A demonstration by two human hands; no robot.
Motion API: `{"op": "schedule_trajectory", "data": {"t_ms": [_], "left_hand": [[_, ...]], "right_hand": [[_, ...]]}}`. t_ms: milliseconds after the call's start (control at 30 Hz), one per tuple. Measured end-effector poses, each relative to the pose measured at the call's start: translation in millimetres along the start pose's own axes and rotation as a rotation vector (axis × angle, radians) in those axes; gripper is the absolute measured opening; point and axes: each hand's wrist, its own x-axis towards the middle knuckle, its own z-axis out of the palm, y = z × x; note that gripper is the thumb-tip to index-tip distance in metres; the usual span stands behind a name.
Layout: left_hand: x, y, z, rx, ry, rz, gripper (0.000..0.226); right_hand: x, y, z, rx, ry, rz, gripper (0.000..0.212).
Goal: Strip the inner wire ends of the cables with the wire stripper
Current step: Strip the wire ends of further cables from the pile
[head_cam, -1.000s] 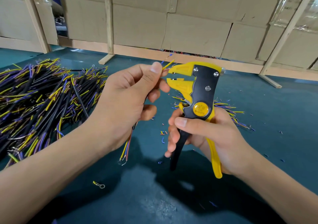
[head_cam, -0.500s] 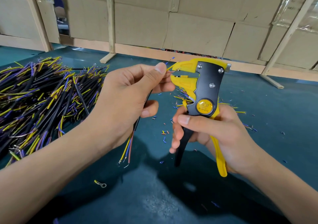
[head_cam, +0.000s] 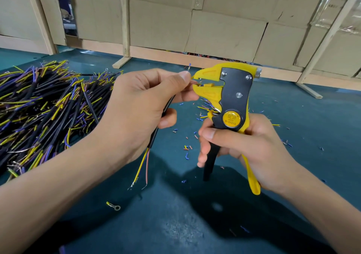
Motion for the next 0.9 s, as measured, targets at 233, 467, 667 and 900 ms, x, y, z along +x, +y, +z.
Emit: {"op": "schedule_trajectory", "data": {"t_ms": [233, 467, 667, 900], "left_hand": [[-1.6, 1.1, 0.7, -0.023, -0.011, -0.017, 0.026], [-3.8, 2.7, 0.6, -0.049, -0.042, -0.016, 0.023], [-6.8, -0.3, 2.6, -0.052, -0.011, -0.016, 0.017], [-5.9, 3.7, 0.5, -0.050, -0.031, -0.066, 0.019]], "right_hand": [[1.0, 1.4, -3.5, 0.052, -0.060, 0.006, 0.014], [0.1, 0.3, -5.9, 0.107, -0.113, 0.019, 0.024], [-0.2, 3.1, -1.0, 0.090, -0.101, 0.016, 0.023], [-0.2, -0.2, 1.6, 0.163, -0.134, 0.040, 0.011]]}}
